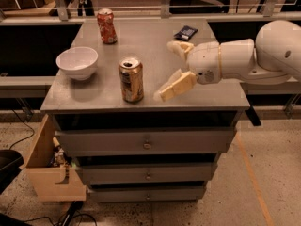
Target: Move orange can near coke can
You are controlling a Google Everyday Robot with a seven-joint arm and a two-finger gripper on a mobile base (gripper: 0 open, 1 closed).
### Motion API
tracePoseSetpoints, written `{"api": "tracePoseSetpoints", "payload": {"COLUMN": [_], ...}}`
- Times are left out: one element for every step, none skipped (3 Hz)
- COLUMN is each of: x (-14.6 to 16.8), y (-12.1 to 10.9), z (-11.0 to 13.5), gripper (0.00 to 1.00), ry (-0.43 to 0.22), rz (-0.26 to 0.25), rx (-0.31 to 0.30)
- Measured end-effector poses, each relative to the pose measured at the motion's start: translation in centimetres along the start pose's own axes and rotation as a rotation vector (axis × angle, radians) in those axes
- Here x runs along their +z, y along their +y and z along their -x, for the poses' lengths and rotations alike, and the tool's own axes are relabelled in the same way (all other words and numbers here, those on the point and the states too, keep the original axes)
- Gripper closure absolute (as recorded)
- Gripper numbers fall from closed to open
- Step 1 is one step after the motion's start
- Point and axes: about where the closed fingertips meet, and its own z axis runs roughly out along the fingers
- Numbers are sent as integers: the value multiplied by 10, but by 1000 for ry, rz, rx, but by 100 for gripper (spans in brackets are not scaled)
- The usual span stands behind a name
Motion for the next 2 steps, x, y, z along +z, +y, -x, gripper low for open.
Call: {"api": "tracePoseSetpoints", "payload": {"x": [24, 47], "y": [-5, -4], "z": [-6, -6], "gripper": [0, 0], "ry": [-96, -174], "rz": [23, 61], "rx": [20, 35]}}
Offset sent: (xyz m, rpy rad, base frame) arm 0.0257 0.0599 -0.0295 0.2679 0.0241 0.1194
